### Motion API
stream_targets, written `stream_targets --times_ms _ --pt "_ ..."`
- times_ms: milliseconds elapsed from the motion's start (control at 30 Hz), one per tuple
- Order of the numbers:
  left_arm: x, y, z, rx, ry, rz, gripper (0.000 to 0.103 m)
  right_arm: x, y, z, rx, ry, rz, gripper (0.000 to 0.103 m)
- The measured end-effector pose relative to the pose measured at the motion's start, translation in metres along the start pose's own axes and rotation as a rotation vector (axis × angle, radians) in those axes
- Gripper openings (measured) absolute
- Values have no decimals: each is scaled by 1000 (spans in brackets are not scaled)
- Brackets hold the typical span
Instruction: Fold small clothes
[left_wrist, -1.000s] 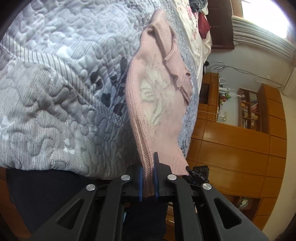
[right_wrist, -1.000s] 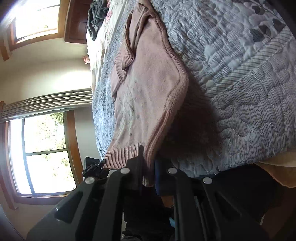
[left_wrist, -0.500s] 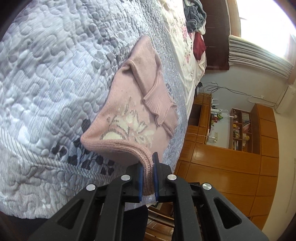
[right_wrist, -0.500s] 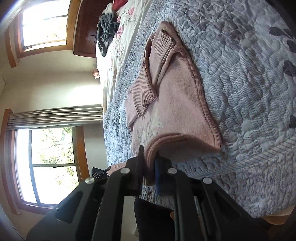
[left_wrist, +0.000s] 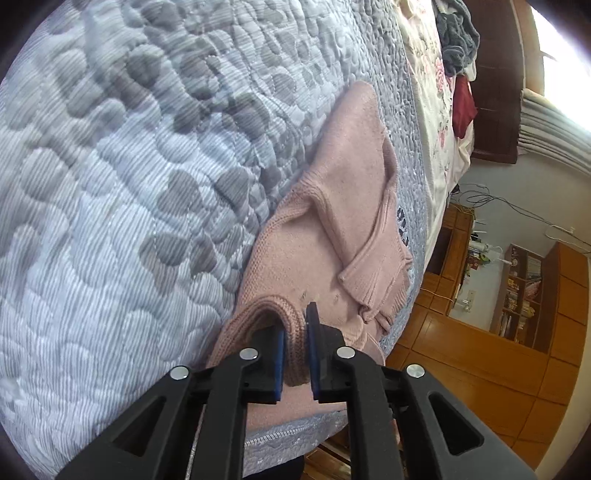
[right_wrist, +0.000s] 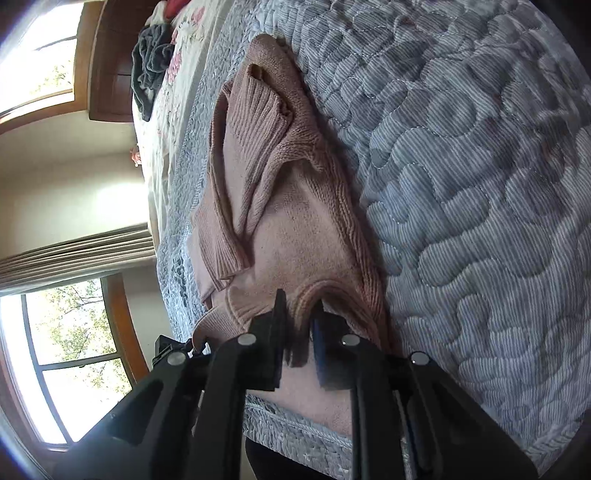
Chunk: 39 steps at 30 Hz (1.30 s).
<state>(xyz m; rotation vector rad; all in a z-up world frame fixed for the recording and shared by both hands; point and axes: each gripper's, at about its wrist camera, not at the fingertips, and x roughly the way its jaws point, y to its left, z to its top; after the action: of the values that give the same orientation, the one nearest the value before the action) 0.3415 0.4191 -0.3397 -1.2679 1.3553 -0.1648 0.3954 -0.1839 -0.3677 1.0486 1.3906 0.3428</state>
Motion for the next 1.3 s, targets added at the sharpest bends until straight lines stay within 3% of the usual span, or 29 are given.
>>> stream_targets --times_ms 100,167,200,400,567,667,733,800,833,967,1133,1267,1300 --pt "1 -9 4 46 -1 17 25 -3 8 3 -33 16 18 31" --pt "-6 -22 -1 126 -27 28 42 -13 17 2 -83 -7 38 41" --pt "-12 -29 -4 179 -50 49 46 -19 23 1 -120 -20 27 41" --pt "-12 -62 -20 458 -89 207 47 -19 56 -8 -392 -57 -143 41" --pt "7 -61 -10 491 -58 298 47 10 60 -12 -519 -41 -285 41" --pt "17 -55 -6 496 -36 330 47 22 56 -16 -554 -36 -322 42" --pt "17 -56 -11 521 -34 324 44 26 57 -21 -587 -39 -338 34" --pt "17 -62 -22 583 -57 358 22 30 58 -29 -641 -40 -369 3" --pt "18 -65 -26 618 -64 379 7 31 61 -32 -666 -46 -382 1" --pt "9 -74 -45 706 -136 362 7 25 64 -41 -696 -88 -378 0" --pt "-9 -78 -62 732 -203 297 6 12 65 -50 -708 -113 -369 0" --pt "-4 -77 -65 752 -193 328 6 12 66 -44 -737 -168 -453 22" --pt "-3 -77 -64 746 -195 325 6 13 66 -40 -735 -173 -457 23"
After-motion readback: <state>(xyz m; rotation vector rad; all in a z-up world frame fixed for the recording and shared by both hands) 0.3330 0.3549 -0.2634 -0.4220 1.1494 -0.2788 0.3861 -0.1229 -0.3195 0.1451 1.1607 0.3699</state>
